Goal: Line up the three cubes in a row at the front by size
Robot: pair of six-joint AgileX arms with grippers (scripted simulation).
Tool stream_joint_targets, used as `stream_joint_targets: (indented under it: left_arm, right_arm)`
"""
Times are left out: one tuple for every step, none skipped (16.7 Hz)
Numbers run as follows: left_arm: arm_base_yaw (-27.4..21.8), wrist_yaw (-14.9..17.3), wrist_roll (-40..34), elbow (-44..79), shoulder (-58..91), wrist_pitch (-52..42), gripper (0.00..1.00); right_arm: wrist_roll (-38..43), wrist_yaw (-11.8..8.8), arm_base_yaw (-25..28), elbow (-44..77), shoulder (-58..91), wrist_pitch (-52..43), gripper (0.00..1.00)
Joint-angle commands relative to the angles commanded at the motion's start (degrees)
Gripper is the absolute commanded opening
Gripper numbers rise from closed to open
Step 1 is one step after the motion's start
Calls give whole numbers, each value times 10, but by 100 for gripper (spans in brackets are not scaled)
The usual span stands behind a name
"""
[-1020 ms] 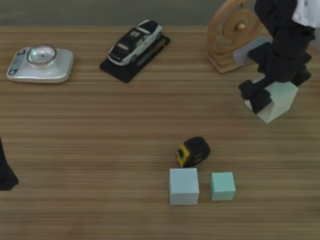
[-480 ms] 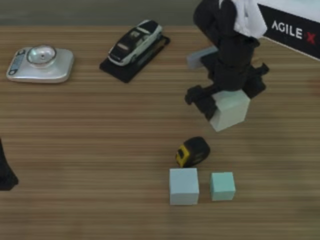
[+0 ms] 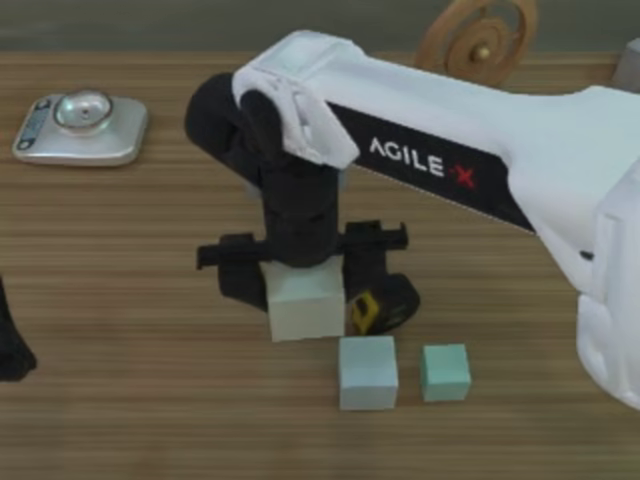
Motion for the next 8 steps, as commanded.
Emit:
stream_joint_targets:
  left_arm:
    - [0, 0, 0, 0, 0, 0, 100]
    - [0, 0, 0, 0, 0, 0, 100]
    - [0, 0, 0, 0, 0, 0, 100]
    - [0, 0, 0, 0, 0, 0, 100]
    - [0, 0, 0, 0, 0, 0, 100]
    - [0, 0, 0, 0, 0, 0, 100]
    - [0, 0, 0, 0, 0, 0, 100]
    - [0, 0, 0, 0, 0, 0, 100]
  right_arm:
    - [37, 0, 21, 8, 1, -4, 0]
    - [68, 1, 39, 14, 1, -7, 0]
    - [94, 2, 55, 20, 1, -9, 0]
    - [112, 2, 67, 24, 0, -10, 0]
    - [125, 3, 75, 27, -1, -11, 0]
    - [132, 3, 80, 28, -2, -11, 0]
    - [133, 3, 81, 28, -2, -11, 0]
    - [133, 3, 81, 28, -2, -11, 0]
